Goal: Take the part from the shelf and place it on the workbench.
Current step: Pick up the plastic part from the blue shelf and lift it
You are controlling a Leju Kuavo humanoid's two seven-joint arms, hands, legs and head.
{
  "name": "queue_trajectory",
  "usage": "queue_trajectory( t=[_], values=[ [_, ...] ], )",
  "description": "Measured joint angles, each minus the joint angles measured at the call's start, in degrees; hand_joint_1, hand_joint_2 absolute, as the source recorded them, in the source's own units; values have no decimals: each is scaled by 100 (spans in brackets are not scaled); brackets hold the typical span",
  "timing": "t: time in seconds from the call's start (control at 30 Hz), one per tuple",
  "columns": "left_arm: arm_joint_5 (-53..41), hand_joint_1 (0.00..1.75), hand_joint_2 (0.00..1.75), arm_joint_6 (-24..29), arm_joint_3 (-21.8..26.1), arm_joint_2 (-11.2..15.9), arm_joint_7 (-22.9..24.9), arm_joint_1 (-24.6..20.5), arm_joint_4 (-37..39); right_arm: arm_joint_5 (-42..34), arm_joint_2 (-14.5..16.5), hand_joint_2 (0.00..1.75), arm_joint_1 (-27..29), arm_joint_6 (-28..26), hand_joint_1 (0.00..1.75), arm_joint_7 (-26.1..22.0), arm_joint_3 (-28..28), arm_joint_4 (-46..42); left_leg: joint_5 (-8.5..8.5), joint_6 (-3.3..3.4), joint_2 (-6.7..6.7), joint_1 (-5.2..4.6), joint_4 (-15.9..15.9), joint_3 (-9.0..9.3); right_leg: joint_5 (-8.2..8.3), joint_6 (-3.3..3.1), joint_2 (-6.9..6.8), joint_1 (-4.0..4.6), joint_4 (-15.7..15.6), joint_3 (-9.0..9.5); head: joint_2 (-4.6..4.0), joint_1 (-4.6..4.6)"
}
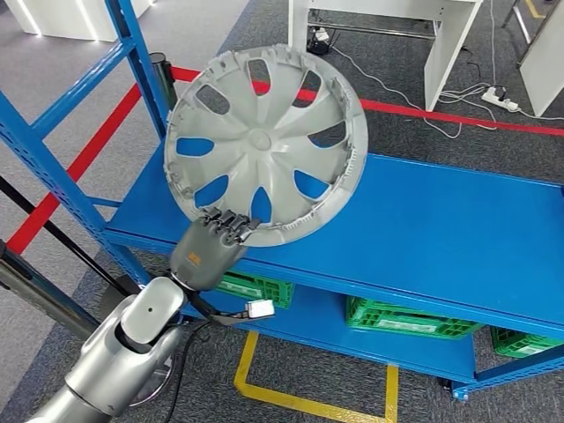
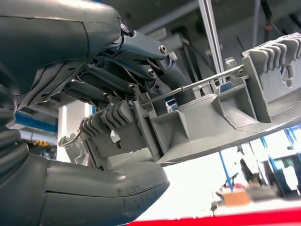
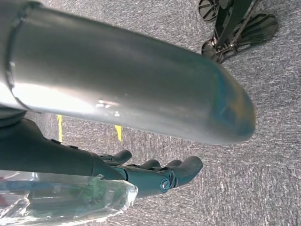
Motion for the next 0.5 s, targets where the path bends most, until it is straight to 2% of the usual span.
queue_trajectory(
  t=[0.27,0.5],
  values=[
    [29,175,175,-34,150,1,-11,-184,-498,6,0,0,18,66,0,-34,0,-2,0,0,0,0,0,0,0,0,0,0,0,0,0,0],
    [94,175,175,-162,197,-7,-20,-230,-567,3,-1,0,16,62,0,-49,0,-16,0,0,0,0,0,0,0,0,0,0,0,0,0,0]
  ],
)
